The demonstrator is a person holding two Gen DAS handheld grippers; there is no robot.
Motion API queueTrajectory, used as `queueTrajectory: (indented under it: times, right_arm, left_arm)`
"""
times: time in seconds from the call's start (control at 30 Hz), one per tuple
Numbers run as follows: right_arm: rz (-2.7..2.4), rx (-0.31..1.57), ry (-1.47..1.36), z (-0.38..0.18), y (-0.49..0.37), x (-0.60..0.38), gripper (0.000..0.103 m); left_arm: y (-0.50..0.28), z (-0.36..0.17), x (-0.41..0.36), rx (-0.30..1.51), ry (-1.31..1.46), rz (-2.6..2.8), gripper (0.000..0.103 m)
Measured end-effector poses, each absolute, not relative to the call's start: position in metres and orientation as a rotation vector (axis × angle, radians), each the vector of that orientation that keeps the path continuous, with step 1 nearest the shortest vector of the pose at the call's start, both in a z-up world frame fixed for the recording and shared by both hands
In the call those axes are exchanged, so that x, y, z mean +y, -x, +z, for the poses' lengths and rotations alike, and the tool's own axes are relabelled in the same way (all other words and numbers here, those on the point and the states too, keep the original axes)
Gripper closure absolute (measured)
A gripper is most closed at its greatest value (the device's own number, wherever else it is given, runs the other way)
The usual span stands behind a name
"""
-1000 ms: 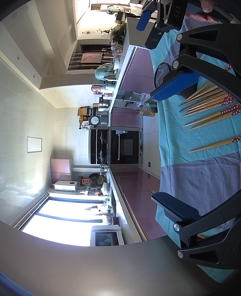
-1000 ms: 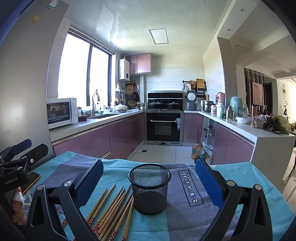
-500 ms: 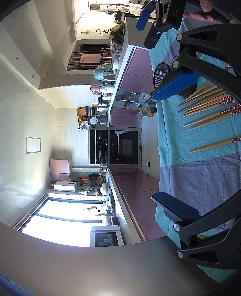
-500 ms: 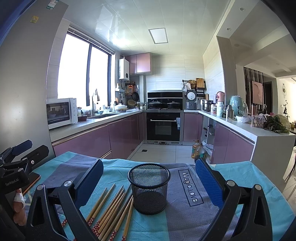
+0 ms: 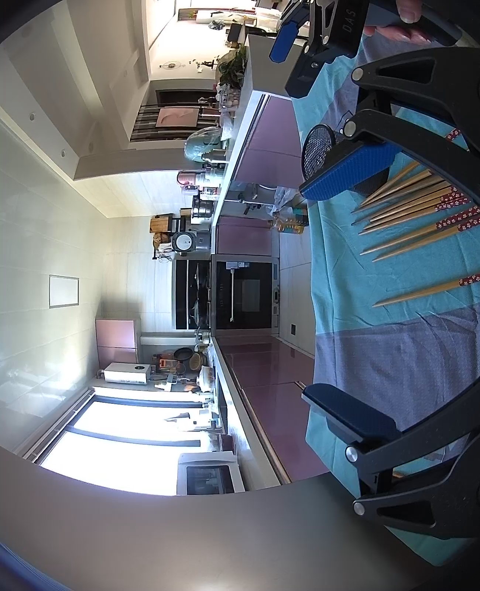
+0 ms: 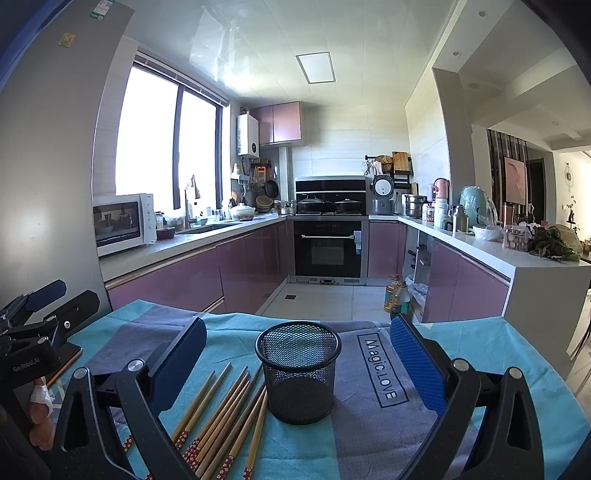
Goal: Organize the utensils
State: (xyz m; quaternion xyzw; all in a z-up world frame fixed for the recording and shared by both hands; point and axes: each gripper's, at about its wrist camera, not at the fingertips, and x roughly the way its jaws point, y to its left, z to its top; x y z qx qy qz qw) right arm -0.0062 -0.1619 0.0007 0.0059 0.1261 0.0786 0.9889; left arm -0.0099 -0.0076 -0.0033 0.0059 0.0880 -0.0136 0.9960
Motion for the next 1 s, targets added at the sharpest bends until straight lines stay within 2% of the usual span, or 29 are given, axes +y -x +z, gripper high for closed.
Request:
queueTrajectory:
  times: [0.2, 0.37, 0.43, 0.57, 0.63, 0.77, 1.0]
  right_arm:
    - [0.204, 0.349, -0.003, -0.012, -0.005, -0.159, 0.007]
    - [0.27, 0.557, 0.076, -0.044, -0.028, -0.141, 0.01]
    - [0.28, 0.632, 0.107, -0.061, -0.037, -0.136, 0.026]
    - [0.31, 0.77, 0.09, -0.085, -0.055, -0.131, 0.042]
    - [0.318, 0.807, 0.088, -0.092, -0.061, -0.129, 0.052]
    - [0.322, 0.87, 0.093, -0.099, -0.07, -0.123, 0.061]
    - [0.334, 0.915, 0.084, -0.105, -0.082, -0.115, 0.073]
  left_arm:
    - [-0.002, -0.013, -0.003, 0.25, -0.022, -0.041, 0.005]
    - [-0.022, -0.032, 0.002, 0.396, -0.048, -0.067, 0.007]
    - [-0.03, -0.041, 0.004, 0.465, -0.054, -0.083, 0.011]
    - [-0.051, -0.067, 0.006, 0.602, -0.081, -0.126, 0.027]
    - [-0.06, -0.081, 0.004, 0.646, -0.093, -0.135, 0.03]
    - [-0.082, -0.105, 0.0, 0.748, -0.094, -0.159, 0.045]
    - [-0.108, -0.125, -0.002, 0.87, -0.085, -0.195, 0.061]
